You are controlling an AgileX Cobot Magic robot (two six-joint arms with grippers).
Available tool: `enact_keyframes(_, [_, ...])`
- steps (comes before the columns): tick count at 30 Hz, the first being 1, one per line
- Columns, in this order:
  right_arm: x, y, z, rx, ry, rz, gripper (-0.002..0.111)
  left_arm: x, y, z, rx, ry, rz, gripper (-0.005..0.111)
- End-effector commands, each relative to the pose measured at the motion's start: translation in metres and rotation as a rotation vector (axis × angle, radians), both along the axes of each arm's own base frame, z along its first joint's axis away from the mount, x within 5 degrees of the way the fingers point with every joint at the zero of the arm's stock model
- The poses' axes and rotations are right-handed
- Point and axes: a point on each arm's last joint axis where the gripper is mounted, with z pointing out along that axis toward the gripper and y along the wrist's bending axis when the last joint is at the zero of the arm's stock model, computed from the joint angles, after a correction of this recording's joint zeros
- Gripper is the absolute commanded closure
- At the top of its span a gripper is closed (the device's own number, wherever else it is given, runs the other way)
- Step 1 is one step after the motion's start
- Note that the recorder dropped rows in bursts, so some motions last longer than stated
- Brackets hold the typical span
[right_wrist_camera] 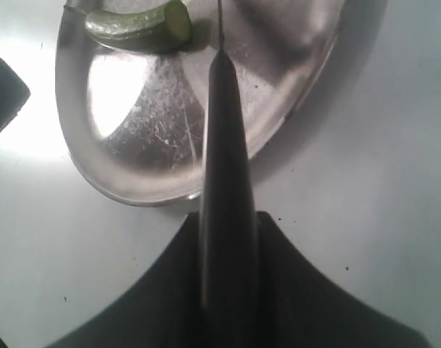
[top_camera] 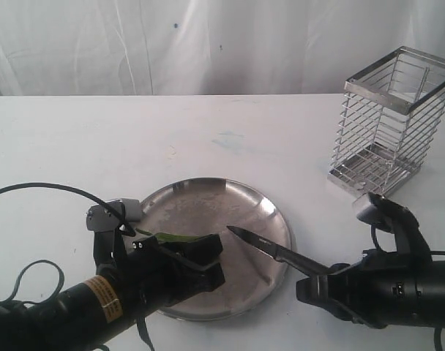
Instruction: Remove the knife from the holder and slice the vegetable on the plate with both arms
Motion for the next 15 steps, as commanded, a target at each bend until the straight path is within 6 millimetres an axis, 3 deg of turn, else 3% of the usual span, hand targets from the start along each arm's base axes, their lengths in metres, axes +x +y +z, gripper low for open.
enact_keyframes(1, [0.007, 0.006, 0.0, 0.055, 0.025, 0.027, 0.108, -0.003, 0.0, 0.002, 0.0, -0.012, -0.02, 0.107])
enact_keyframes(6, [0.011, 0.009, -0.006, 0.08, 0.077, 0.018, 0.105, -0.004, 0.0, 0.002, 0.003, -0.016, -0.035, 0.107])
enact_keyframes(15, [0.012, 0.007, -0.017, 0.062, 0.153, -0.023, 0.075, -0.004, 0.0, 0.002, 0.003, -0.016, -0.035, 0.107])
